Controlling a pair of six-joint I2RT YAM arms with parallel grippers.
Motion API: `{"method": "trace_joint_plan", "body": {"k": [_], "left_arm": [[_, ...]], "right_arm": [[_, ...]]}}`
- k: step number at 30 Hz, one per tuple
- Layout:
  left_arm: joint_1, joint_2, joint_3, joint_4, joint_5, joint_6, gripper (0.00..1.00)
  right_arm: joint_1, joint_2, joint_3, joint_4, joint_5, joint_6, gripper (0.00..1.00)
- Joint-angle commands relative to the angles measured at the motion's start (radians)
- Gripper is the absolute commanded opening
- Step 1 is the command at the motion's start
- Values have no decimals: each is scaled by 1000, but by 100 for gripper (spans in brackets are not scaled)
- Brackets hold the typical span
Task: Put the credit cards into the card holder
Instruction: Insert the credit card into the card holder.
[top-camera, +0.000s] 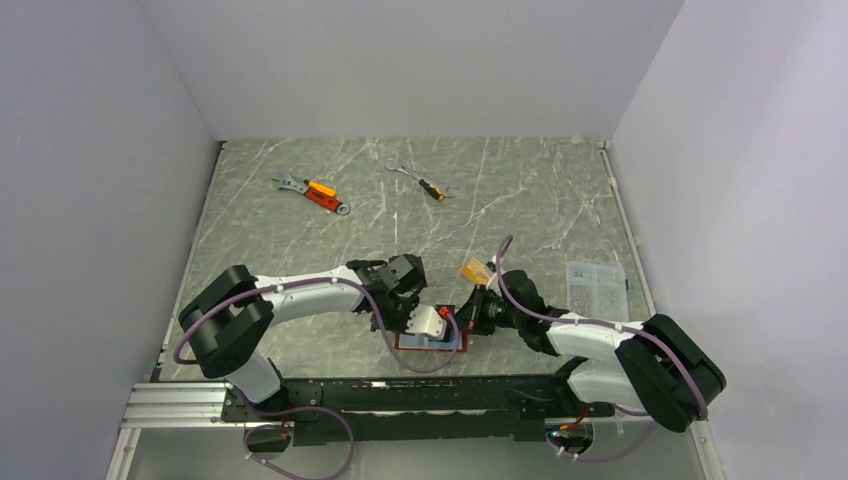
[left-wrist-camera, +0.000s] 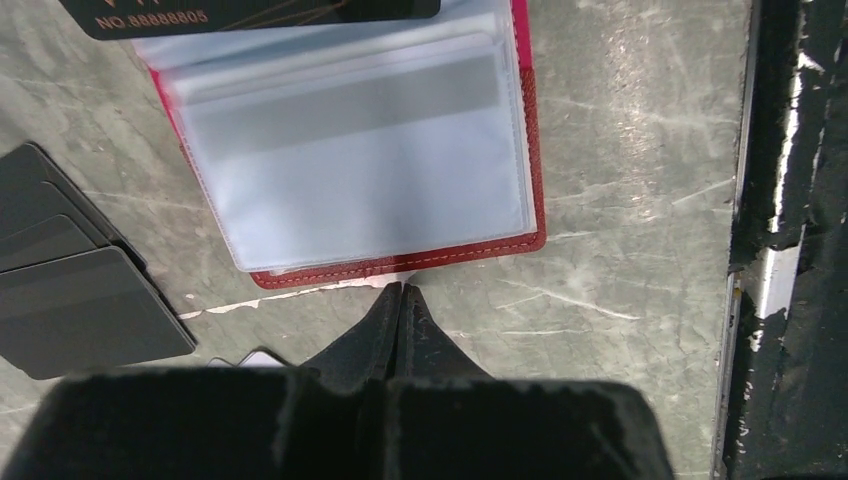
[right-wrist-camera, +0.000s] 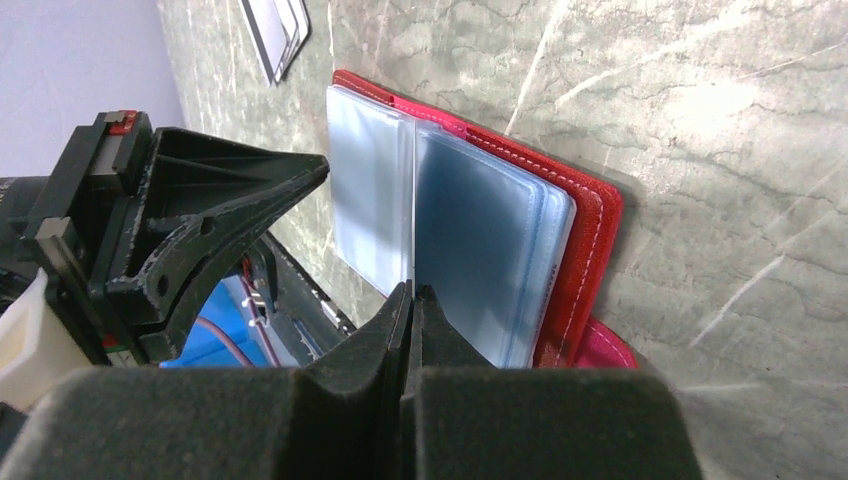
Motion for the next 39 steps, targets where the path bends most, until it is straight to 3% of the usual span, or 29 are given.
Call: {"method": "trace_joint_plan", "body": {"k": [1, 25, 39], "left_arm": [[-1, -70, 33, 2, 55, 9, 0], [-55, 24, -55, 71, -16, 21, 0], [-66, 11, -85, 75, -34, 19, 0]], "right_arm": [[-3, 20, -5, 73, -9, 3, 0], [-1, -16, -20, 116, -14, 21, 0], [4, 92, -9, 220, -43, 49, 0]]}}
